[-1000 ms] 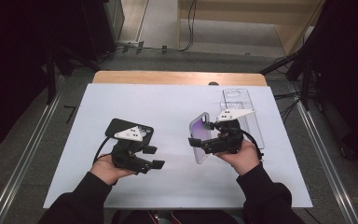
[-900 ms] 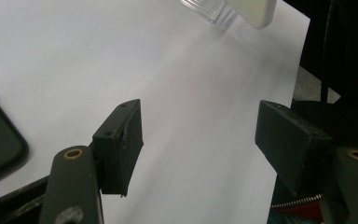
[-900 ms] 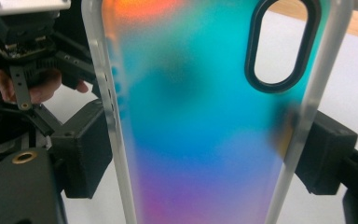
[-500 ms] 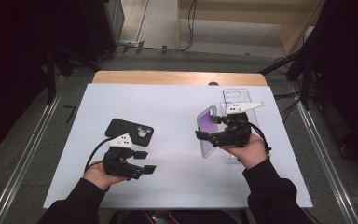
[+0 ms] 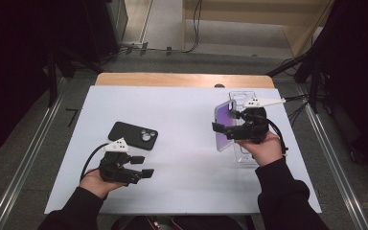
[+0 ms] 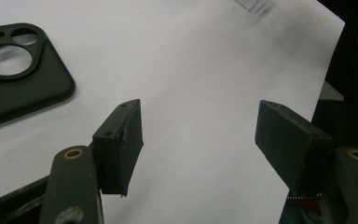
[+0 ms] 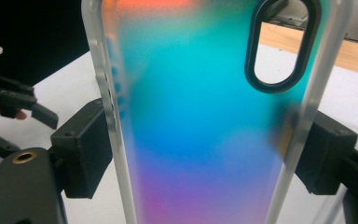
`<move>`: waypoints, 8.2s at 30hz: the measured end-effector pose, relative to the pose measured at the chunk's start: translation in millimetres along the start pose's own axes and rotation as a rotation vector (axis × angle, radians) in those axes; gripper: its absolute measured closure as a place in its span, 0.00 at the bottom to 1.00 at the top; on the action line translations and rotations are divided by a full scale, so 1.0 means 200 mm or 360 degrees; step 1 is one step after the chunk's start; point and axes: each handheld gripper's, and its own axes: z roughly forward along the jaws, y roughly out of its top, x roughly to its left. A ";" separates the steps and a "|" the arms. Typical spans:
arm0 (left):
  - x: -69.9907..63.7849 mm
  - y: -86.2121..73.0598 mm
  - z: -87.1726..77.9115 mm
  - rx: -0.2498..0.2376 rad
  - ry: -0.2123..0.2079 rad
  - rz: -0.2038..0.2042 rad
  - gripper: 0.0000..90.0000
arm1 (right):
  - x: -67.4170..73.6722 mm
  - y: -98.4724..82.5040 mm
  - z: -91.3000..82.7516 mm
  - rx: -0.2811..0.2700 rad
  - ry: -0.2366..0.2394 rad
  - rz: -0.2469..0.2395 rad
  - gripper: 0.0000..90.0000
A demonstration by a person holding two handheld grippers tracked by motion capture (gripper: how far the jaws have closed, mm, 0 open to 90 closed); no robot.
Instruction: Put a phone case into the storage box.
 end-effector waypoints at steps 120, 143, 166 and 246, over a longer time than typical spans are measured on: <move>0.03 -0.05 0.00 0.0020 -0.0040 -0.0049 0.36 | -0.79 0.06 0.47 -0.0050 -0.0888 0.0383 0.01; 0.05 -0.04 0.00 0.0013 -0.0022 -0.0065 0.36 | -0.75 0.06 0.38 0.0025 -0.0828 0.0421 0.01; 0.11 0.02 -0.02 0.0009 0.0004 -0.0118 0.33 | -0.49 0.00 0.15 0.0151 -0.0527 0.0343 0.03; 0.44 0.27 -0.10 -0.0062 0.0134 -0.0272 0.31 | 0.09 -0.46 -0.04 0.0423 0.0283 -0.0102 0.18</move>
